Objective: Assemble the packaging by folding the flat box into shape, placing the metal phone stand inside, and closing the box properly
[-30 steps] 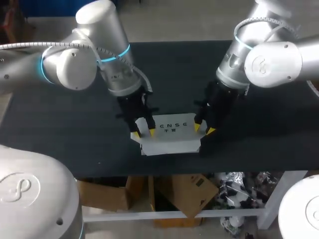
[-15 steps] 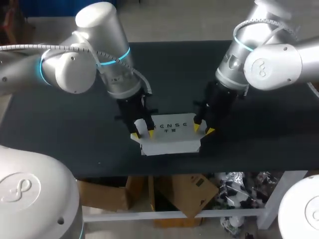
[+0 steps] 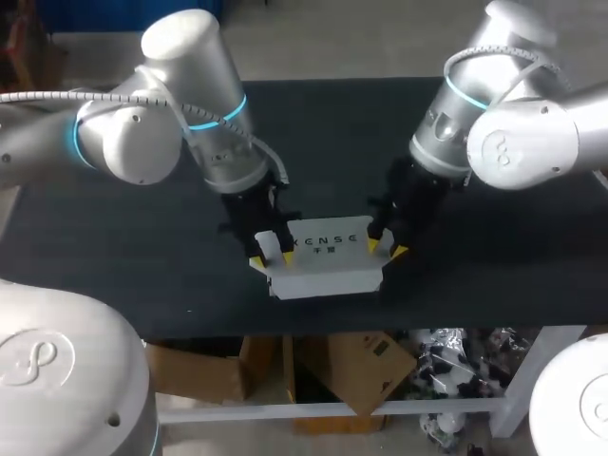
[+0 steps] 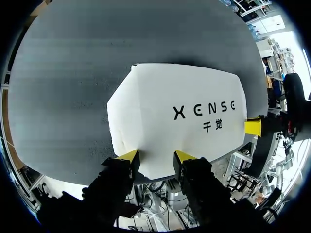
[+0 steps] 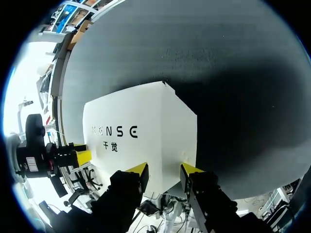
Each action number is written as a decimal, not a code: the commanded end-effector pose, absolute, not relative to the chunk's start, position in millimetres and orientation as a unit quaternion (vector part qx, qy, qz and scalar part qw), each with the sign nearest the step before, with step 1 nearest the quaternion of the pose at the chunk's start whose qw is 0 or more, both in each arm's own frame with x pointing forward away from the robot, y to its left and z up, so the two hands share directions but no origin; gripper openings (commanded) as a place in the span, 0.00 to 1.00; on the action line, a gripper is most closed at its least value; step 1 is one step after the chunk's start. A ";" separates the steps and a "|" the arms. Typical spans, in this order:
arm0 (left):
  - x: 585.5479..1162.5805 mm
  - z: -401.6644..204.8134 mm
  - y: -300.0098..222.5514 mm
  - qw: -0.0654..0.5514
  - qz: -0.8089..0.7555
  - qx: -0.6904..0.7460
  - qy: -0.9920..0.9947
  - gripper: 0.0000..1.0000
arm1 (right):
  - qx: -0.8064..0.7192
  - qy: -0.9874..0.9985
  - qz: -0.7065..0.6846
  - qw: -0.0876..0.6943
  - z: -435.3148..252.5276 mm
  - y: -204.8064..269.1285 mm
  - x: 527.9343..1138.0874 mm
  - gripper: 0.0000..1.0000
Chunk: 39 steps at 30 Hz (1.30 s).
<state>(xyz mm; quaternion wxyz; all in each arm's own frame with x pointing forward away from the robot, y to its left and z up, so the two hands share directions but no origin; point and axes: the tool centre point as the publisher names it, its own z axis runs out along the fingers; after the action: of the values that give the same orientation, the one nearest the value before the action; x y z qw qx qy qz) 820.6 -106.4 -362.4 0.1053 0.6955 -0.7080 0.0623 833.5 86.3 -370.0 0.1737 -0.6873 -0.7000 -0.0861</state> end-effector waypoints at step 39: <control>821.0 -367.7 -103.9 0.065 0.111 0.713 -0.690 0.47 | -0.672 -0.710 -0.136 0.159 -381.5 85.3 842.8 0.44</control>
<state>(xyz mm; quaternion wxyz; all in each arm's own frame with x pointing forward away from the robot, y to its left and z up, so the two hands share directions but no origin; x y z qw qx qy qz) 823.8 -108.3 -364.8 0.0640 0.7130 -0.6904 0.1043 844.2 86.0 -380.3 0.1595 -0.6722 -0.7105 -0.1337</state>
